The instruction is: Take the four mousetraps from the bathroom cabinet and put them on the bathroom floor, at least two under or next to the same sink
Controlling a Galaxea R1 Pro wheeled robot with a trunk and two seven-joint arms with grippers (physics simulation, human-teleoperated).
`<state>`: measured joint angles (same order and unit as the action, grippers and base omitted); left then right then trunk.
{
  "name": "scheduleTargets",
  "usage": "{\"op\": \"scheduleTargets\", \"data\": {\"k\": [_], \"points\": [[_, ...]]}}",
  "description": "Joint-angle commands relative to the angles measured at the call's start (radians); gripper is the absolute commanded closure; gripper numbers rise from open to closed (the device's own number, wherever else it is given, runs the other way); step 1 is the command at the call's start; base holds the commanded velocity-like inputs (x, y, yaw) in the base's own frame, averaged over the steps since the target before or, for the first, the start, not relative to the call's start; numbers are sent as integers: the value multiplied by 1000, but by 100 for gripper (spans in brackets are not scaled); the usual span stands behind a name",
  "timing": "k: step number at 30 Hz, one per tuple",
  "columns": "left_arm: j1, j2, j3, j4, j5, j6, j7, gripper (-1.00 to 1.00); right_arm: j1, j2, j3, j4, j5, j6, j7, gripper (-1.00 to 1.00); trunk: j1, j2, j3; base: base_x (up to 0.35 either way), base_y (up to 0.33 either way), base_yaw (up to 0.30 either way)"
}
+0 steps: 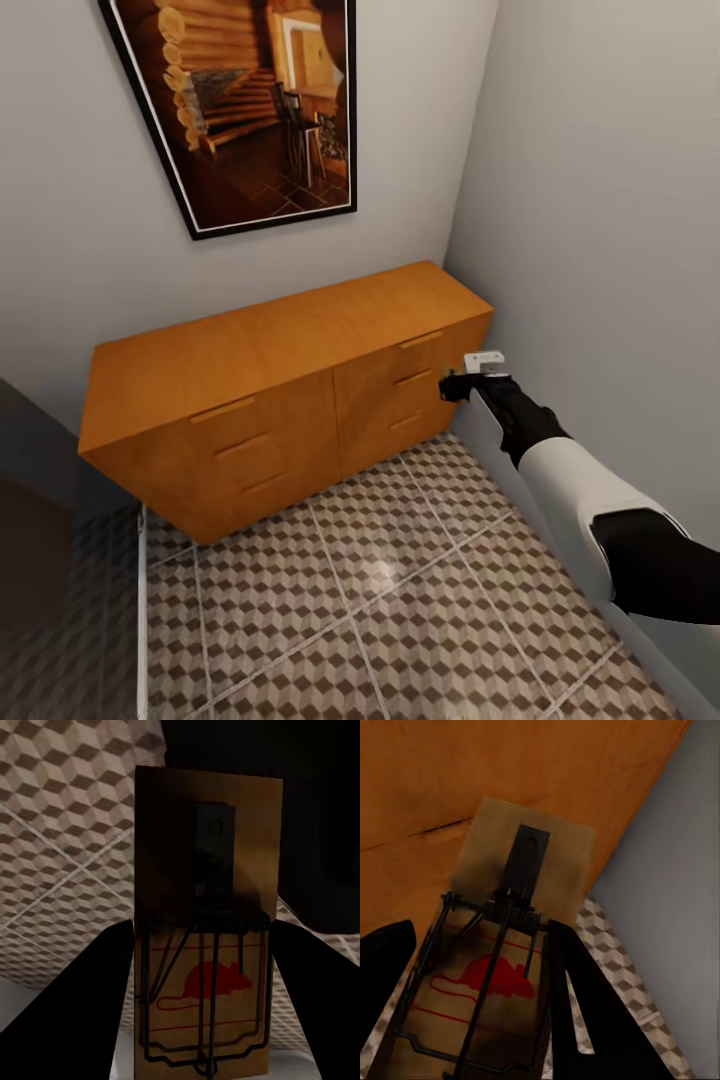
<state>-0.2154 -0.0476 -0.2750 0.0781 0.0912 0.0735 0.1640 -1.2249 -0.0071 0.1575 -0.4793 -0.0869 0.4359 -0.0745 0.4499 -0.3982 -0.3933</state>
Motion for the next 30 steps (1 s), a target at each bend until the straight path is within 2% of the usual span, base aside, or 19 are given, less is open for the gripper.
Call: {"op": "scheduleTargets", "data": {"k": [1, 4, 5, 7, 11, 13, 14, 17, 20, 25, 27, 29, 30], "points": [[-1, 1, -8, 1, 9, -1, 3, 100, -1, -1, 7, 26, -8, 2, -7, 100, 0, -2, -1, -192, 0, 0], [-1, 2, -7, 0, 7, -8, 3, 100, -1, -4, 7, 101, -5, -43, -6, 100, 0, -2, -1, -177, 0, 0], [-1, 3, -7, -1, 5, -18, 3, 100, -1, -11, 7, 162, -4, -98, -7, 100, 0, -2, -1, -85, 0, 0], [0, 4, -7, -2, 5, -39, 2, 100, -1, -18, 7, 233, -4, -162, -6, 100, 0, -2, -1, -56, 0, 0], [0, 13, -8, -3, 3, -144, 2, 100, 1, -24, 8, 396, -6, -317, 0, 100, 0, -2, -1, -17, 0, 0], [1, 19, -7, -3, 3, -223, 2, 100, 16, -25, 8, 436, -5, -398, 8, 100, 0, -2, -1, -5, 0, 0], [1, 20, -7, -4, 3, -241, 2, 100, 26, -25, 8, 442, -5, -414, 11, 100, 0, -2, -1, -3, 0, 0], [1, 27, -5, -9, 3, -331, 2, 100, 121, -31, 8, 457, -5, -481, 23, 100, 0, -2, -1, -1, 0, 0], [1, 32, -3, -42, 2, -369, 3, 100, 219, -37, 8, 461, -5, -566, 26, 100, 0, -2, -1, 0, 0, 0], [1, 37, -2, -165, 3, -374, 10, 100, 370, -40, 8, 462, -5, -713, 27, 100, 0, -2, -1, 0, 0, 0], [2, 35, -1, -202, 3, -371, 11, 100, 421, -42, 8, 462, -6, -750, 27, 100, 0, -2, -1, 0, 0, 0], [1, 31, 0, -256, 3, -352, 13, 100, 488, -46, 8, 462, -7, -800, 27, 100, 0, -2, -1, 0, 0, 0], [1, 30, 0, -274, 4, -341, 14, 100, 500, -46, 8, 463, -7, -815, 27, 100, 0, -2, -1, 0, 0, 0]]}}
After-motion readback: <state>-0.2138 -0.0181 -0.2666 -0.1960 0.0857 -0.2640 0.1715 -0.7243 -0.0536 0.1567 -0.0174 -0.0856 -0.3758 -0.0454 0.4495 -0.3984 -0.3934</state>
